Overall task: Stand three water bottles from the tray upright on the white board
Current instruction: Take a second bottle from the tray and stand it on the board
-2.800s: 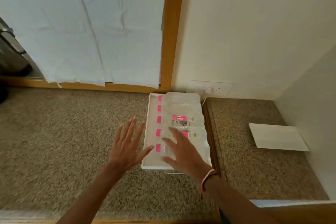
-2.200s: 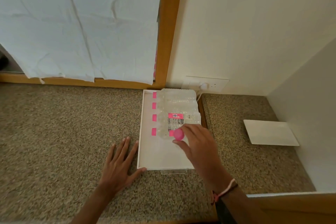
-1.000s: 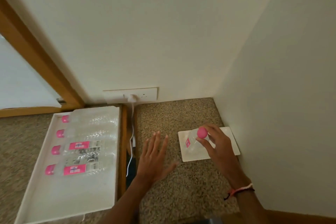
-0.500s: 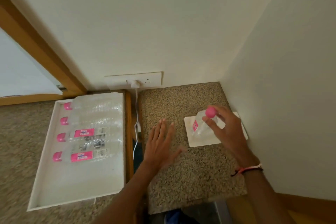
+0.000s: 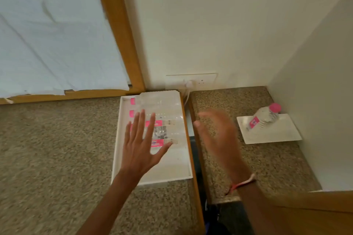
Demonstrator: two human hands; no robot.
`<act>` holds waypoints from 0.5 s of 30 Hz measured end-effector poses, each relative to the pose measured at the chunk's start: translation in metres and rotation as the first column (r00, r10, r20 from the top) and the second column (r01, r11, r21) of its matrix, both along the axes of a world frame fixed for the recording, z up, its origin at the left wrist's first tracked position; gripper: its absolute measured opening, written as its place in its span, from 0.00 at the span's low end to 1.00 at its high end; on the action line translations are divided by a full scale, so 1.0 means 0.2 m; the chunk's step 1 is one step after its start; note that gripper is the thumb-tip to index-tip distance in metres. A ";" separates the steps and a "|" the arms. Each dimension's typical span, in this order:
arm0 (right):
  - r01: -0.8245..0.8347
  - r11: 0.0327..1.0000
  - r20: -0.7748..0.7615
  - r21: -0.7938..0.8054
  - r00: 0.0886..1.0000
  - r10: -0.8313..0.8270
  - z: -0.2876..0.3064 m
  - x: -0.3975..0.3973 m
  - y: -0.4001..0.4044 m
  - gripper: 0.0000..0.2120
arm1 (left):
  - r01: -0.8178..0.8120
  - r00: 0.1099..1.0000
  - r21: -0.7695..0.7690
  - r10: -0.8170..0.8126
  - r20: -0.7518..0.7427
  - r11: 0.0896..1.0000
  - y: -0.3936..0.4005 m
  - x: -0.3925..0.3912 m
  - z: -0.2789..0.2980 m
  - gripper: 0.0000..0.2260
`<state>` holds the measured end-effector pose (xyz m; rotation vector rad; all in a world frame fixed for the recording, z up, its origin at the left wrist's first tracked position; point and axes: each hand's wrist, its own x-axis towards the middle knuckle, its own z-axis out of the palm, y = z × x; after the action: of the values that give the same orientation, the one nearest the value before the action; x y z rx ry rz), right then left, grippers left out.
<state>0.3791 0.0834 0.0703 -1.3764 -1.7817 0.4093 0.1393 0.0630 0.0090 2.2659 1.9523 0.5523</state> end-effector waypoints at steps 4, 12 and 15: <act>-0.321 0.926 0.113 -0.198 0.931 0.346 -0.18 -0.55 -0.09 0.14 | -0.079 0.996 -0.102 0.076 -0.040 0.992 -0.13 -0.38 -0.12 0.43; -0.238 0.931 0.760 -0.278 0.537 0.365 -0.42 -1.00 0.02 0.15 | -0.129 0.991 -0.266 0.117 -0.060 0.955 -0.24 -0.72 -0.34 0.40; -0.251 0.935 0.764 -0.248 0.543 0.349 -0.42 -1.00 0.03 0.10 | -0.115 0.993 -0.300 0.103 -0.053 0.947 -0.28 -0.74 -0.38 0.38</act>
<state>0.1795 0.0888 -0.0139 -1.4368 -2.8188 0.0254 -0.0083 0.0075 -0.0666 2.0042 2.0270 0.2015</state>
